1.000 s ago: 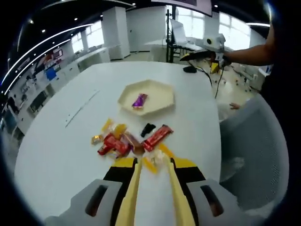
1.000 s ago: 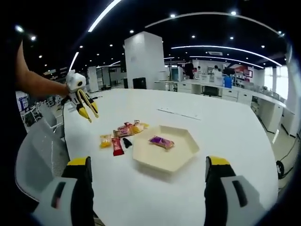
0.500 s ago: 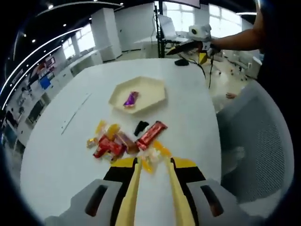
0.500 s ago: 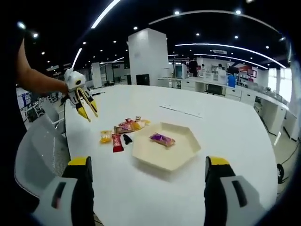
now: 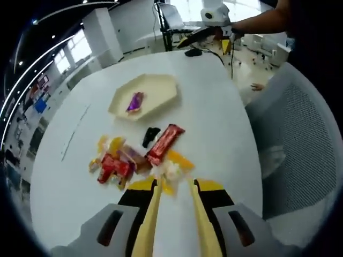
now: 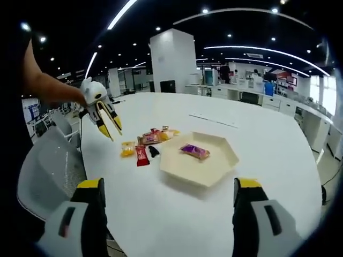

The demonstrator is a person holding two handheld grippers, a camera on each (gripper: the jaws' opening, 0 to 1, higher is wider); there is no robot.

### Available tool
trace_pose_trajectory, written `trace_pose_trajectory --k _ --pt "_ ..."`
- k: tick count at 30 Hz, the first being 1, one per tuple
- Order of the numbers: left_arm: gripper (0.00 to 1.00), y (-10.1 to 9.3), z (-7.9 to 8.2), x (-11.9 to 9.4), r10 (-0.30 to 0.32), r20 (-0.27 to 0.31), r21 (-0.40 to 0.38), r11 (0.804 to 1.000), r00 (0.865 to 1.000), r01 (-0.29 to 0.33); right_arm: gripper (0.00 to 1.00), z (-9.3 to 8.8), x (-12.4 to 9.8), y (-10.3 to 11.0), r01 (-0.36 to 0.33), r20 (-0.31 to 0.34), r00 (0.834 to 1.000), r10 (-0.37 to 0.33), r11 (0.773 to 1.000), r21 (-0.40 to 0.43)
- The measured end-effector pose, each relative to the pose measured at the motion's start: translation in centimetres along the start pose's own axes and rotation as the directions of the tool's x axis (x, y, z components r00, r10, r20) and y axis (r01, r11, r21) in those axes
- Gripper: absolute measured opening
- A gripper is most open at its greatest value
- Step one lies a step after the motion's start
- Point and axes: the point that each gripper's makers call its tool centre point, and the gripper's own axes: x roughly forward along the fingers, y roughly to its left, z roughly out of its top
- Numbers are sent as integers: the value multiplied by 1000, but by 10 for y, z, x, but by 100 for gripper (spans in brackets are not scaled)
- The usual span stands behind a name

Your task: Place the target food into the container with the food tongs after gripping and lifting it, then release it inside without dropping or visibly crushing the food.

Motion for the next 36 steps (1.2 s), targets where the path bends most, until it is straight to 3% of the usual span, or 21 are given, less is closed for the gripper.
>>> trace_pose_trajectory --k 4,5,10,11,14,18,27,32,36 --pt "25 0 6 10 14 26 9 1000 1000 -14 99 3 0 3 3 8 1000 -3 1000 6" --pt "25 -3 5 14 -1 12 22 1000 1000 1 99 3 1 4 6 10 1000 -7 1000 6" --pt "24 11 -8 28 60 -40 86 995 997 -56 99 4 4 14 8 38 999 -9 1000 28" --pt "24 8 -9 29 34 -41 74 997 999 -31 99 4 4 18 4 42 999 -6 999 36" --pt "24 9 -8 30 37 -49 103 994 998 -31 99 1 1 23 -5 39 999 4 1000 30" --pt "24 7 -5 34 19 -54 145 989 998 -11 99 -11 -6 14 14 12 1000 -14 999 38" --pt "24 0 4 39 -34 -61 189 981 998 45 98 -3 -8 4 34 36 999 -36 998 61" --pt "24 -7 12 38 -66 -73 248 965 995 83 98 -1 -5 4 31 41 999 -33 998 63" --pt "24 -13 11 43 -75 -112 331 937 991 108 98 -1 -2 5 28 43 999 -31 997 69"
